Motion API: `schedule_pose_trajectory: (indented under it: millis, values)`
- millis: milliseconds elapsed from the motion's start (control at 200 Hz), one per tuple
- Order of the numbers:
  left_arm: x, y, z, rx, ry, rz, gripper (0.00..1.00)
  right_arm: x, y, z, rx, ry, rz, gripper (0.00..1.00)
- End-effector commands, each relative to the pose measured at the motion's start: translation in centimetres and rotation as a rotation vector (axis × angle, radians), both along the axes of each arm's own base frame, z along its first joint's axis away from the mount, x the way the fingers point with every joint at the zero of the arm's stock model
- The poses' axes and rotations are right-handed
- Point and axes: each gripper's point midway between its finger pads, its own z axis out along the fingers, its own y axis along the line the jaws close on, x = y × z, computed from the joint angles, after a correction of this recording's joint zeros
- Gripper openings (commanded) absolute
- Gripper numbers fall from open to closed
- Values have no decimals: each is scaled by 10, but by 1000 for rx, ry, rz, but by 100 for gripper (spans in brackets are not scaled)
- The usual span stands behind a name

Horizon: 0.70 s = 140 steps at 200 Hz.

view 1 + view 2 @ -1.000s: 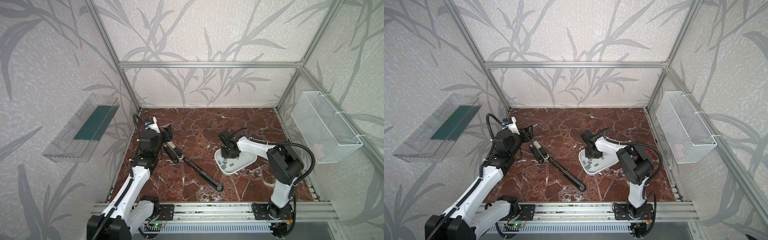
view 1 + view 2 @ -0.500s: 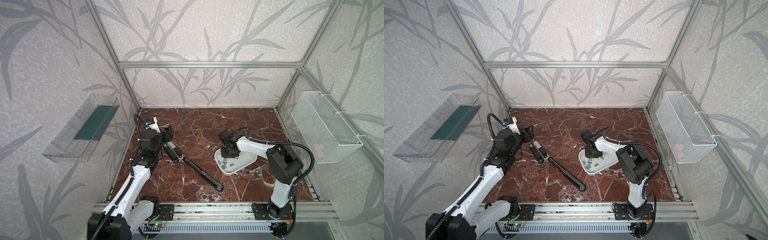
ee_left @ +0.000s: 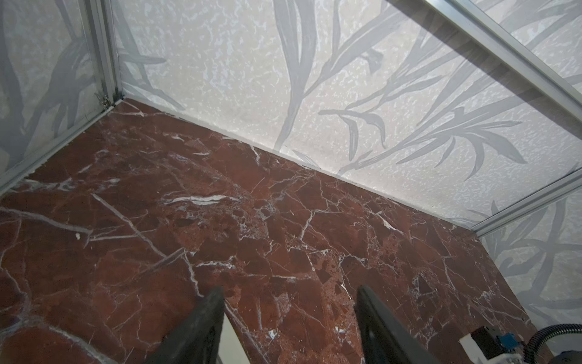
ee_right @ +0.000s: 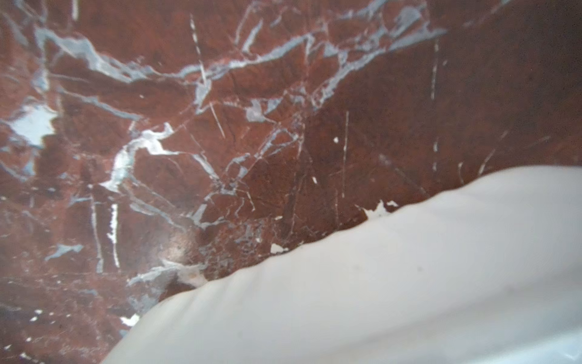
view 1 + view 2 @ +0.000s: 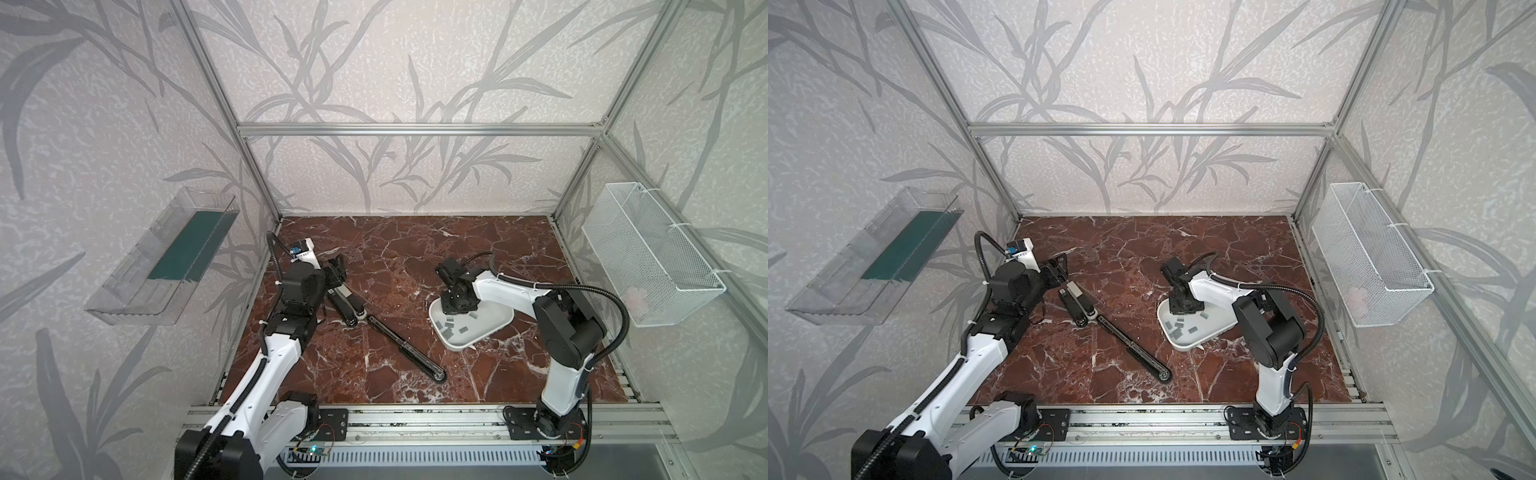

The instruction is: Load the staples into the stapler

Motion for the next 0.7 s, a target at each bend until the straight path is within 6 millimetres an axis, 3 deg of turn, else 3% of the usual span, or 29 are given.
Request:
schedule_pose_trajectory:
  millis: [0,180,350,535,695]
  values:
    - [-12,-1,-8,-68,41,1,68,6,12,47,39,-125,132,10]
    - [-32,-4,-22,-130,83,-6,67,-16,31,108,65,-325,351,12]
    - [-48,-3,-20,-155,74,0,67,-54,53,138,218,-406,523,15]
    - [-60,-2,-26,-170,104,7,67,-101,78,145,272,-434,704,19]
    - [-64,-12,-43,-218,161,-29,66,-134,92,127,281,-387,787,19]
